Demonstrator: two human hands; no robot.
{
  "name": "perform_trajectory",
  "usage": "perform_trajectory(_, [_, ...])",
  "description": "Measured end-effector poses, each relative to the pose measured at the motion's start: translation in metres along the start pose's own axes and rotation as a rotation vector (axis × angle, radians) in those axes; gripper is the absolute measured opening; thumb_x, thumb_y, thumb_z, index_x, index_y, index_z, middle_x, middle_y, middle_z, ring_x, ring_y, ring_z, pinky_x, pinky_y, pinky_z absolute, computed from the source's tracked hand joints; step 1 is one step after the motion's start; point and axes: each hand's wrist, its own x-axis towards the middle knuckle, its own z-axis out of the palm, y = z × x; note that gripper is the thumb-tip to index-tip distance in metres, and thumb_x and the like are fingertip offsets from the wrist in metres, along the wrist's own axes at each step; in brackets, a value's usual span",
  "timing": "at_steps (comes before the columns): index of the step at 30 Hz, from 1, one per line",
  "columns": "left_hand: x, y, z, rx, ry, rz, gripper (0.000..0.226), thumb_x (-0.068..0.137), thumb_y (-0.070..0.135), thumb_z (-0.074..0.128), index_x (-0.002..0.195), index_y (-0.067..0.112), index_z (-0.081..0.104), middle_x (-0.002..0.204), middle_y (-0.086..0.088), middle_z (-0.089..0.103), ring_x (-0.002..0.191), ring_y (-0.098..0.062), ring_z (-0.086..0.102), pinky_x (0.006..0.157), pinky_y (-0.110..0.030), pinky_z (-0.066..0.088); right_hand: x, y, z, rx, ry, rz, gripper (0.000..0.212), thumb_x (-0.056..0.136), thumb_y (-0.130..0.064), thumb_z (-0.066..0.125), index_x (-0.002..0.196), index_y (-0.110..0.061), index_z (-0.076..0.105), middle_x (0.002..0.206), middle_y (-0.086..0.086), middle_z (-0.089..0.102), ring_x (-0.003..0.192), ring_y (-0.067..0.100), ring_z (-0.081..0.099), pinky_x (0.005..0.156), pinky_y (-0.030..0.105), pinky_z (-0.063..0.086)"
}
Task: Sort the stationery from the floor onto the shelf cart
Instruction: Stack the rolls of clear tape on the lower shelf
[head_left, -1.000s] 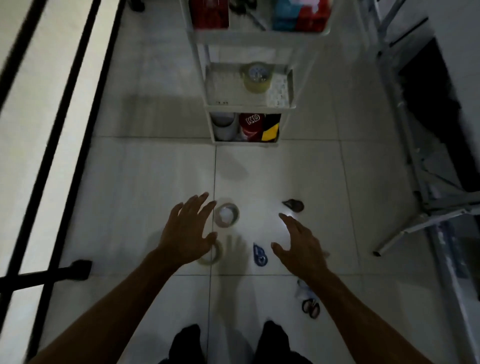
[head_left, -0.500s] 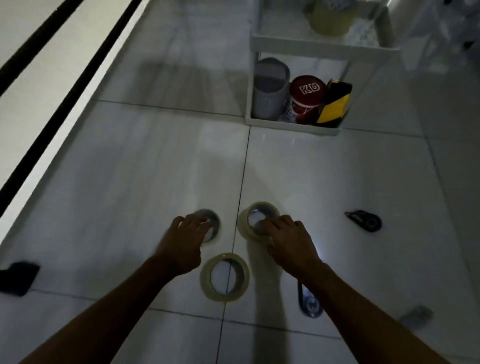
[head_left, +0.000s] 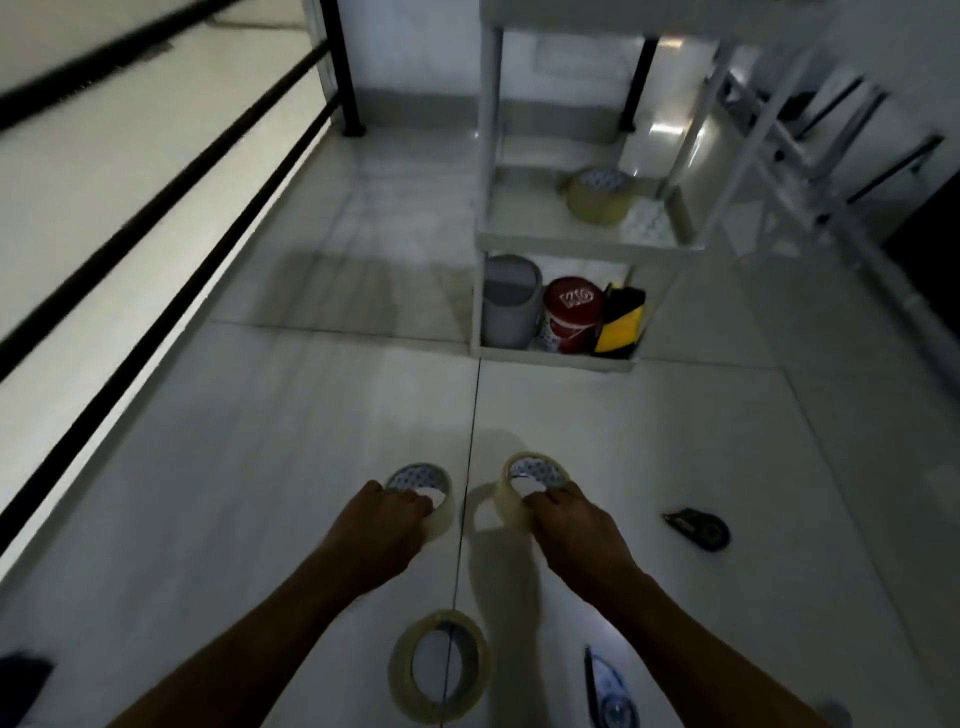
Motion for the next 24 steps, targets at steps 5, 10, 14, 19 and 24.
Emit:
perform_trajectory(5, [0.014, -0.004, -0.126, 0.024, 0.174, 0.041, 0.033, 0.096, 0.030, 0.042, 0.125, 0.021, 0.053, 0.129, 0.000, 0.060, 0.114, -0.021, 0.056, 0.093, -0.028, 0.034, 0.017, 0.004, -0.118, -0.028, 0.172, -0.005, 0.030, 0.089, -0.010, 0.060, 0.119, -0.006, 0.062, 0.115, 0.015, 0.066, 0.112, 0.034, 0.058, 0.078, 0.040, 0.054])
perform_trajectory(10, [0.003, 0.002, -0.254, -0.062, 0.428, 0.096, 0.035, 0.090, 0.023, 0.054, 0.123, 0.014, 0.062, 0.129, -0.008, 0.062, 0.116, -0.026, 0.058, 0.088, -0.033, 0.043, 0.023, 0.010, -0.229, -0.070, 0.241, -0.002, 0.046, 0.095, -0.015, 0.050, 0.141, -0.013, 0.046, 0.138, 0.016, 0.052, 0.125, 0.035, 0.046, 0.094, 0.040, 0.047])
perform_trajectory(14, [-0.002, 0.013, -0.306, 0.019, 0.502, 0.072, 0.035, 0.091, 0.029, 0.053, 0.124, 0.020, 0.060, 0.125, -0.009, 0.064, 0.108, -0.029, 0.061, 0.086, -0.034, 0.043, 0.021, 0.017, -0.285, -0.074, 0.286, 0.033, 0.052, 0.091, -0.020, 0.058, 0.141, -0.016, 0.045, 0.134, 0.019, 0.054, 0.120, 0.036, 0.049, 0.091, 0.040, 0.047])
perform_trajectory(19, [0.017, 0.018, -0.321, 0.075, 0.512, 0.076, 0.038, 0.092, 0.032, 0.048, 0.128, 0.022, 0.057, 0.125, -0.005, 0.064, 0.109, -0.025, 0.060, 0.087, -0.033, 0.041, 0.035, 0.032, -0.304, -0.119, 0.302, 0.092, 0.038, 0.095, -0.020, 0.052, 0.132, -0.010, 0.053, 0.127, 0.018, 0.059, 0.121, 0.032, 0.048, 0.094, 0.041, 0.049])
perform_trajectory(24, [0.080, 0.011, -0.315, 0.025, 0.467, 0.052, 0.037, 0.091, 0.030, 0.050, 0.127, 0.022, 0.058, 0.125, -0.003, 0.064, 0.112, -0.026, 0.058, 0.090, -0.035, 0.043, 0.081, 0.061, -0.292, -0.103, 0.291, 0.133, 0.039, 0.095, -0.021, 0.054, 0.133, -0.010, 0.051, 0.131, 0.017, 0.057, 0.125, 0.032, 0.047, 0.094, 0.046, 0.051])
